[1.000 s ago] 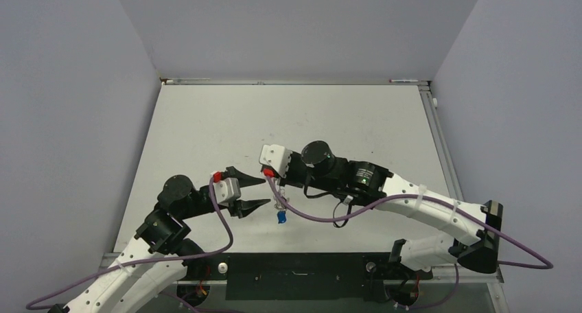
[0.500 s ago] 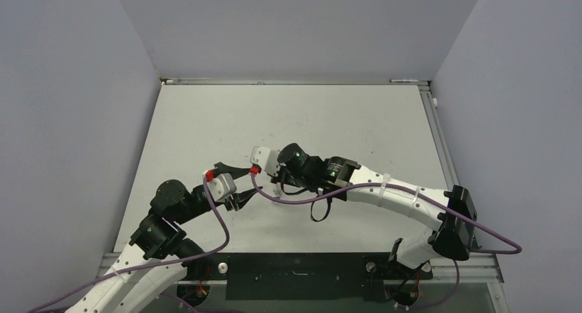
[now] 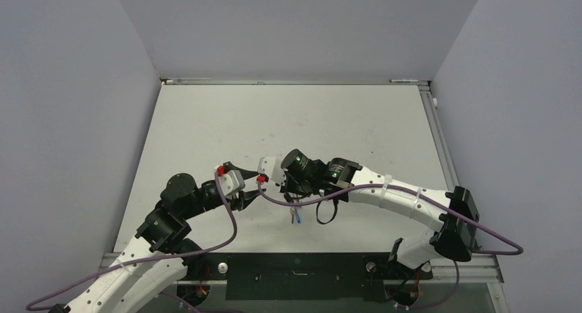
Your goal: Put the keys on the keyring
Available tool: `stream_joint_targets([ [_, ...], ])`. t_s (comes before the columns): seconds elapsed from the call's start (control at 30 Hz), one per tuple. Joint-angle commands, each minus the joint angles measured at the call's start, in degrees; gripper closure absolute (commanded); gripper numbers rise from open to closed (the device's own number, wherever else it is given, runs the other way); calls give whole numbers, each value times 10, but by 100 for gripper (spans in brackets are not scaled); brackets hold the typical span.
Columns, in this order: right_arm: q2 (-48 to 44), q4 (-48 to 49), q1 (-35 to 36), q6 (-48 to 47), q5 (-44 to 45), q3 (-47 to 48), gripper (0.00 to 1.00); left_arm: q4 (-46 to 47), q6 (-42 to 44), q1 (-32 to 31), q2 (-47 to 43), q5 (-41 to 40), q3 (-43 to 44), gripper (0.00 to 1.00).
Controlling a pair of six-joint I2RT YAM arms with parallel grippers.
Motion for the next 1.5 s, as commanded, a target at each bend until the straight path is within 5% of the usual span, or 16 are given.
stream_joint_targets([
  [0.0,-66,18,27,-9,-67,32,95,18,-9,2,-3,47,11,55],
  [0.3,-68,9,74,-14,-81,41,95,57,-34,-1,27,122,-7,56],
  [0.9,-71,20,87,-17,-96,40,95,80,-50,-18,59,171,-16,77],
  [1.47,-85,33,92,-18,-102,34,95,58,-34,-40,72,139,-13,72],
])
